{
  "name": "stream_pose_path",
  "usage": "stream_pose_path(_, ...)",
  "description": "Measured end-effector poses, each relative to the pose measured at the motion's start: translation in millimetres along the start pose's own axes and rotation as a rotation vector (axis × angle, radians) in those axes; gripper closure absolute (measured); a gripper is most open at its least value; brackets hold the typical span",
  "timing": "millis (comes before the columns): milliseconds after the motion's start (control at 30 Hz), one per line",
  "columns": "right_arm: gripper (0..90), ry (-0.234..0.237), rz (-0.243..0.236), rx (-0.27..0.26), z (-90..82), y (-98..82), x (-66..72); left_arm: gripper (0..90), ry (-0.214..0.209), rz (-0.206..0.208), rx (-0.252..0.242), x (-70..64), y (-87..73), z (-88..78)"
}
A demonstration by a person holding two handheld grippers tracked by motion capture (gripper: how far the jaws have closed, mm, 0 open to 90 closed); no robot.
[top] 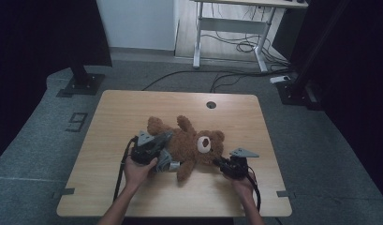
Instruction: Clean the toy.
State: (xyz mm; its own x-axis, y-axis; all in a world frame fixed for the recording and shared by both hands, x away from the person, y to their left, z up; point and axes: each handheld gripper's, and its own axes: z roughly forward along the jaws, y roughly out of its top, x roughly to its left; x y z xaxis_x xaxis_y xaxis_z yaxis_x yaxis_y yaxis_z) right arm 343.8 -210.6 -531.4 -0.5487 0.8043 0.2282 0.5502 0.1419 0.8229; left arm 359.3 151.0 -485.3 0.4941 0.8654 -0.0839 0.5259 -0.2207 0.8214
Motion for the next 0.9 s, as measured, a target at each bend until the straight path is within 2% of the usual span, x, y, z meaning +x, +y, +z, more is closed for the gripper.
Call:
stream_pose_path(100,75.8,-0.002,-0.003,0.003,0.0,-0.3,0.3,76.9,0.002,-0.023,0.016,9.9,-8.1,1.9)
stream_pose_path(133,75.8,-0.004,-0.004,0.004,0.5,-0.4,0.6,76.9,-0.004,-0.045,0.009,13.8,-9.9,0.4)
stream_pose_path(167,75.9,-0.005,-0.004,0.003,0.7,-0.3,0.7,76.9,-0.004,-0.045,0.009,13.8,-9.9,0.4)
stream_pose_path(233,75.9,-0.006,-0.005,0.003,0.9,-0.2,0.6,76.9,0.003,-0.022,-0.004,8.6,-4.2,-4.0)
stream_pose_path(267,75.8,-0.006,-0.004,0.004,0.8,0.0,0.5,76.9,-0.003,0.006,-0.036,-2.0,6.0,-10.0)
stream_pose_path(300,75.8,-0.006,-0.004,0.004,0.8,0.0,0.5,76.8,-0.003,0.006,-0.036,-2.0,6.0,-10.0)
stream_pose_path(333,75.8,-0.007,-0.005,0.004,0.7,0.0,0.6,76.8,-0.025,0.036,-0.071,-17.5,18.7,-15.0)
stream_pose_path(367,75.8,-0.007,-0.005,0.004,0.7,0.0,0.6,76.8,-0.025,0.036,-0.071,-17.5,18.7,-15.0)
stream_pose_path(400,75.8,-0.007,-0.004,0.004,0.7,0.0,0.7,76.8,-0.052,0.081,-0.089,-36.7,31.6,-15.6)
stream_pose_path(433,75.8,-0.008,-0.004,0.004,0.7,0.0,0.7,76.8,-0.052,0.081,-0.089,-36.7,31.6,-15.6)
stream_pose_path(467,75.8,-0.007,-0.004,0.004,0.7,0.0,0.7,76.8,-0.088,0.11,-0.098,-57.7,43.1,-10.8)
stream_pose_path(500,75.8,-0.006,-0.002,0.004,0.6,0.0,0.6,76.8,-0.11,0.12,-0.099,-67.9,48.3,-6.6)
stream_pose_path(533,75.8,-0.006,-0.001,0.004,0.7,0.0,0.5,76.8,-0.11,0.12,-0.099,-67.9,48.3,-6.6)
stream_pose_path(567,75.8,-0.005,-0.001,0.004,0.7,0.0,0.3,76.8,-0.145,0.14,-0.082,-89.0,57.2,4.6)
stream_pose_path(600,75.8,-0.005,-0.001,0.004,0.7,0.0,0.3,76.8,-0.145,0.14,-0.082,-89.0,57.2,4.6)
stream_pose_path(633,75.8,-0.001,0.001,0.002,0.9,0.1,-0.1,76.7,-0.16,0.152,-0.072,-98.7,60.8,11.1)
stream_pose_path(667,75.7,-0.001,0.001,0.003,0.8,0.1,-0.4,76.7,-0.192,0.163,-0.05,-115.6,65.8,25.2)
stream_pose_path(800,75.7,0.0,0.001,0.005,0.6,0.1,-0.4,76.7,-0.229,0.184,-0.019,-141.8,68.0,47.5)
stream_pose_path(833,75.7,0.0,0.001,0.005,0.6,0.1,-0.4,76.7,-0.229,0.184,-0.019,-141.8,68.0,47.5)
stream_pose_path(900,75.7,0.001,0.004,0.007,0.6,0.0,-0.7,76.7,-0.236,0.201,-0.01,-151.4,67.0,54.8)
